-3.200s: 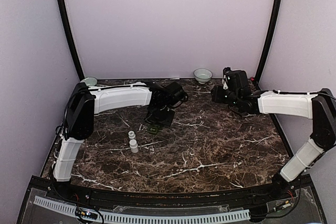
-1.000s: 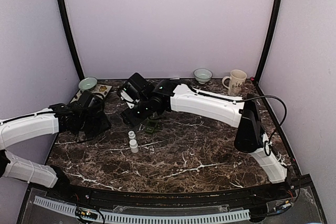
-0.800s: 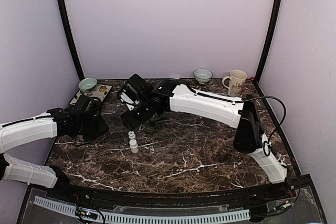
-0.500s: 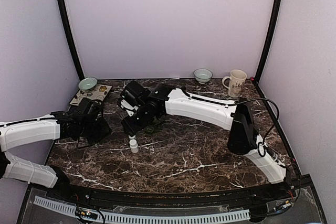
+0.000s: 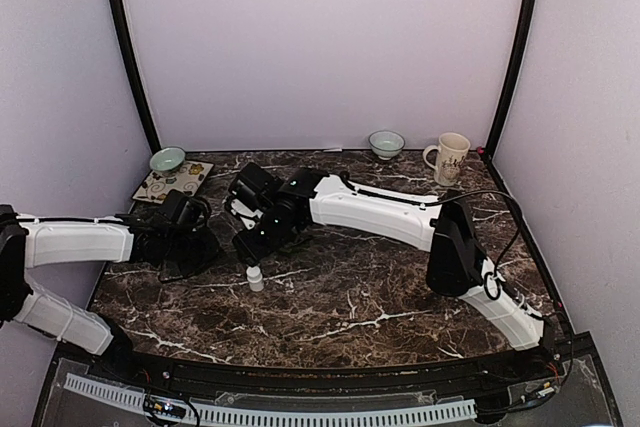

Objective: Sort the pills into containers
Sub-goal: Adjust the pill bottle at the center of the board.

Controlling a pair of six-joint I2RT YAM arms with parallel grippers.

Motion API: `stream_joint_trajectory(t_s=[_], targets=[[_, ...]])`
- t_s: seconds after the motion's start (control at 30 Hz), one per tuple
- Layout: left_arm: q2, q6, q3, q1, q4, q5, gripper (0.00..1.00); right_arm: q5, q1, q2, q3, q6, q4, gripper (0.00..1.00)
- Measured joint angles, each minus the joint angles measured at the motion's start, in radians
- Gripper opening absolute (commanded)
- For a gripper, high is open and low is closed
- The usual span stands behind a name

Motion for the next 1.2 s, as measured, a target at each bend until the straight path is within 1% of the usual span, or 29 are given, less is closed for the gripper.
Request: stream_joint_trajectory(t_s=[0.53,0.8,1.2], targets=[[0.129,0.001,-0.033,0.029,0.216,0.145,0.32,-0.002,-0.035,0.046,0.009,0.000,0.008,0.59],[0.204,0.004,-0.033,0.031,0.264,0.202,0.32,-0.006,-0.041,0.047,0.009,0.000,0.017,0.59],[0.260,0.015,-0.016,0.031,0.343,0.258,0.29,-0.025,-0.041,0.047,0.009,0.000,0.023,0.58]])
